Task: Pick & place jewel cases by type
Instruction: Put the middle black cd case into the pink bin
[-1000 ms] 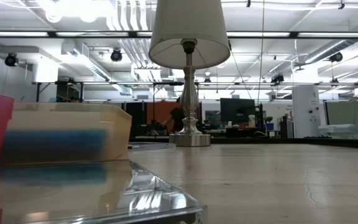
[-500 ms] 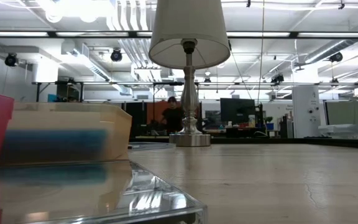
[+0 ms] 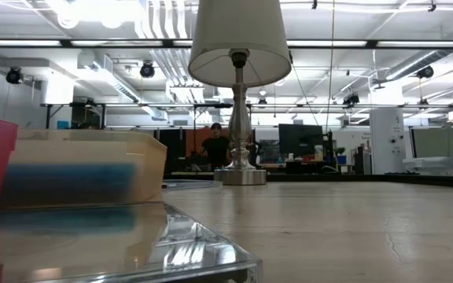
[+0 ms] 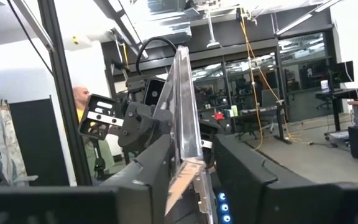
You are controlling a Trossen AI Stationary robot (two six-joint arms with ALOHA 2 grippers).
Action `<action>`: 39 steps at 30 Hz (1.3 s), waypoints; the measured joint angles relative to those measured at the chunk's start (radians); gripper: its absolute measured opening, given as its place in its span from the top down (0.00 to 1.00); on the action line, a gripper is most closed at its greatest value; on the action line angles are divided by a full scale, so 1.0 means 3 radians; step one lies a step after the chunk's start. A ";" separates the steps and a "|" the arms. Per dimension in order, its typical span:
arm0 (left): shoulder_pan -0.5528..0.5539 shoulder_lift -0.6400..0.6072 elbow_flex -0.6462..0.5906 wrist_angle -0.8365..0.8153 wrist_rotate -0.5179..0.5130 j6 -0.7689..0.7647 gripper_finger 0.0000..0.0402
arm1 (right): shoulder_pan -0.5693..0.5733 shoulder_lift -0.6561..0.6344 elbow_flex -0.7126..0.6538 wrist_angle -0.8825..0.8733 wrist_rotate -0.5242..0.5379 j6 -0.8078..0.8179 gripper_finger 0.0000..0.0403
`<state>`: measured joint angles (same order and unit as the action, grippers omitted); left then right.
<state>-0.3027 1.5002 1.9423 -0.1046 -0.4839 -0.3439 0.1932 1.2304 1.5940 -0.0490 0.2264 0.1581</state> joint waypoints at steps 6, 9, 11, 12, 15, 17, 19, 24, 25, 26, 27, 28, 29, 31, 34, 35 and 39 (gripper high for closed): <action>0.0000 0.0000 0.0000 -0.0002 -0.0005 0.0001 1.00 | 0.0001 0.0000 0.0000 0.0002 -0.0013 -0.0015 0.86; 0.0002 0.0000 0.0000 -0.0003 -0.0008 0.0006 1.00 | 0.0003 0.0000 0.0000 0.0006 -0.0023 -0.0024 0.91; 0.0001 0.0000 0.0000 -0.0002 -0.0009 0.0006 1.00 | 0.0003 0.0000 0.0000 0.0008 -0.0027 -0.0028 0.91; 0.0001 0.0000 0.0000 -0.0003 -0.0009 0.0006 1.00 | 0.0003 0.0000 0.0000 0.0009 -0.0027 -0.0028 0.91; 0.0003 0.0000 0.0000 -0.0002 -0.0009 0.0018 1.00 | 0.0001 0.0000 0.0000 0.0009 -0.0032 -0.0033 0.90; 0.0001 0.0000 0.0000 -0.0001 -0.0003 0.0019 1.00 | 0.0001 0.0000 0.0000 0.0009 -0.0068 -0.0040 0.89; 0.0001 0.0000 0.0000 -0.0001 -0.0001 0.0020 1.00 | 0.0001 0.0000 0.0000 0.0009 -0.0074 -0.0041 0.88; 0.0001 0.0000 0.0000 0.0007 -0.0001 0.0070 1.00 | 0.0001 0.0000 0.0000 0.0010 -0.0086 -0.0043 0.91; 0.0001 0.0000 0.0000 0.0007 0.0000 0.0071 1.00 | 0.0001 0.0000 0.0000 0.0010 -0.0086 -0.0044 0.91; 0.0001 0.0000 0.0000 0.0008 0.0000 0.0083 1.00 | 0.0001 -0.0001 0.0000 0.0010 -0.0086 -0.0050 0.91; 0.0001 0.0000 0.0000 0.0009 -0.0001 0.0103 0.99 | 0.0001 -0.0001 0.0000 0.0010 -0.0087 -0.0059 0.91; 0.0001 0.0000 0.0000 0.0010 -0.0001 0.0119 0.97 | 0.0001 -0.0001 0.0000 0.0010 -0.0087 -0.0071 0.91; 0.0001 0.0000 0.0000 0.0011 -0.0001 0.0128 0.96 | 0.0001 -0.0001 0.0000 0.0009 -0.0086 -0.0076 0.91; 0.0001 0.0000 0.0000 0.0012 0.0000 0.0131 0.91 | 0.0001 -0.0001 0.0000 0.0009 -0.0086 -0.0078 0.91; 0.0001 0.0000 0.0007 0.0012 0.0001 0.0107 0.82 | 0.0001 -0.0001 -0.0001 0.0008 -0.0085 -0.0091 0.91; 0.0001 0.0000 0.0013 0.0011 0.0002 0.0104 0.79 | 0.0000 -0.0001 -0.0001 0.0008 -0.0084 -0.0092 0.91; -0.0001 0.0000 0.0049 -0.0002 0.0010 0.0041 0.71 | 0.0000 -0.0001 -0.0001 0.0008 -0.0083 -0.0104 0.91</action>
<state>-0.3031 1.5002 1.9569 -0.1051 -0.4808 -0.3316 0.1932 1.2301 1.5936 -0.0467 0.2016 0.1269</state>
